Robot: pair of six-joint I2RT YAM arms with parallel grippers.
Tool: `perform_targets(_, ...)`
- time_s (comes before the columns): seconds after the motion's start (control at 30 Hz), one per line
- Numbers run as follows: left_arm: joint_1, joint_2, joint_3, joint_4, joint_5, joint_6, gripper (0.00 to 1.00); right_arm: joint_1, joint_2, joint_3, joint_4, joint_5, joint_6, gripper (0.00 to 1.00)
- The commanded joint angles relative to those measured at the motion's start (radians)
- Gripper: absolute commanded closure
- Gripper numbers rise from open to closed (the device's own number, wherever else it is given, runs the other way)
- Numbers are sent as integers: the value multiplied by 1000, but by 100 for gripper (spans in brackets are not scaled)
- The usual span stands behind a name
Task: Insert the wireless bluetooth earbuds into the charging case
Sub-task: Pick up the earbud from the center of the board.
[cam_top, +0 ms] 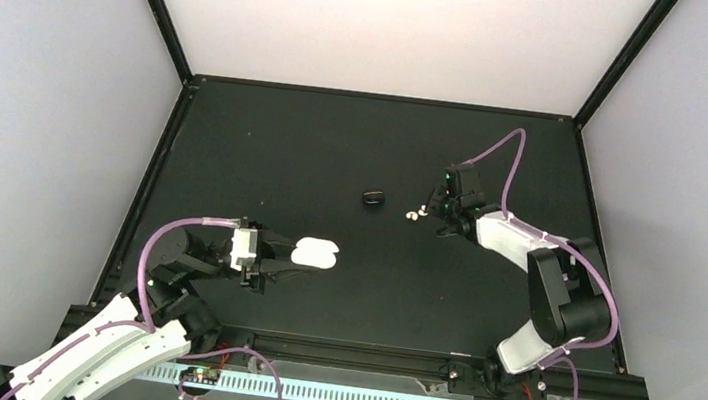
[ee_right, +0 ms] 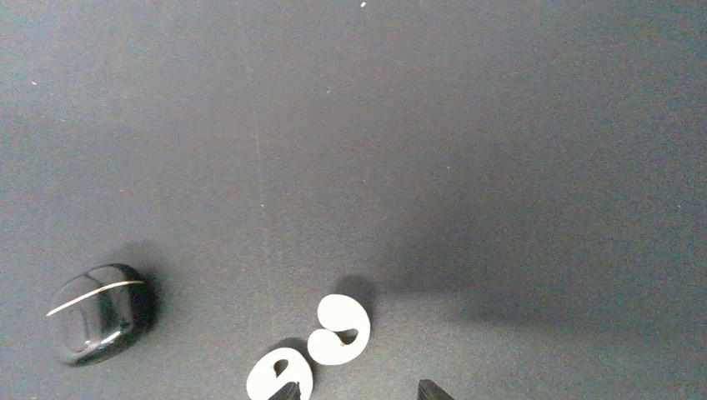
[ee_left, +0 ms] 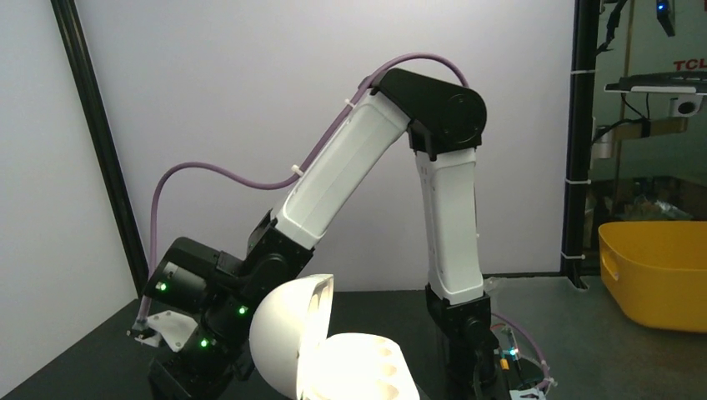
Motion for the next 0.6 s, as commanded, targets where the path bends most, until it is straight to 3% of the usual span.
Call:
perform_targets(0.0, 0, -17, 3, -1, -1, 27, 98, -8, 46, 45, -1, 36, 2, 66)
perform_targets(0.57, -1, -19, 1, -1, 2, 32, 98, -9, 148, 87, -16, 3, -19, 76)
